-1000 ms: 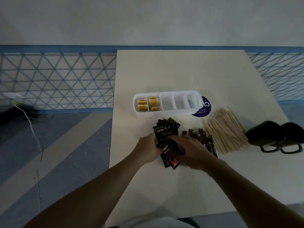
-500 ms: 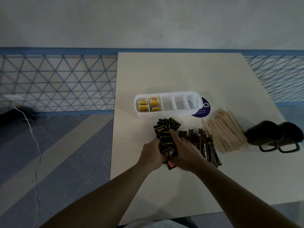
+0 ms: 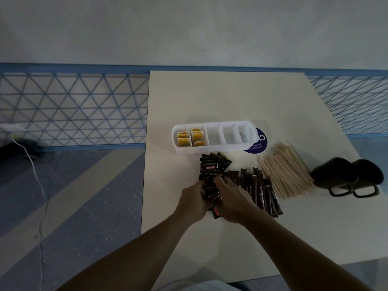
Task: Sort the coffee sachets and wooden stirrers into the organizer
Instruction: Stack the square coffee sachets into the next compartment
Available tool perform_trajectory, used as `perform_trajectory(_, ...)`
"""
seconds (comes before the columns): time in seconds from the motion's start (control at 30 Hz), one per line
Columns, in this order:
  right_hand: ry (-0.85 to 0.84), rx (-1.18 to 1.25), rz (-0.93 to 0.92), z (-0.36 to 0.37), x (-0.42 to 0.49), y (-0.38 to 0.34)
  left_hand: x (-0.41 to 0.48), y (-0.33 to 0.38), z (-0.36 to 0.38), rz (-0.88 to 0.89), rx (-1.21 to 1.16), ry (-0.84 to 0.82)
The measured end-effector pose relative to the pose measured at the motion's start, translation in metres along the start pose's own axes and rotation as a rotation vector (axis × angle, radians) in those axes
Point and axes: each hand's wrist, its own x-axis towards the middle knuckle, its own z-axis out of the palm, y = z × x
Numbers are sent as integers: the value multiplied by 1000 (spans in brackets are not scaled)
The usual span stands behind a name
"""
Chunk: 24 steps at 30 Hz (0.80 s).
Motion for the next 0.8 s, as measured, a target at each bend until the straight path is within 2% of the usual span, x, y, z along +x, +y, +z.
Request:
perform_trajectory(0.13,-17,152,-31,-8,-1,2,-2,0,-4,18,19,-25)
perform_trajectory(0.3,13,380,82,-22,-2,-2,-3,7,-17,7,-52,-60)
perform_trajectory(0.47,123,616,144,-34,0,-12,-5,19,-29,-51,-350,-177)
perform_trajectory(0.57,154,646,107,-40,3,-15,-4,29,-36,-79,-496,-147)
perform_trajectory(0.67,176,646,2,-48,4,-17,3,36,-41,-41,-459,-142)
perform_trajectory(0.8,165,519,-54,-57,9,-15,15,48,-43,7,-373,-177)
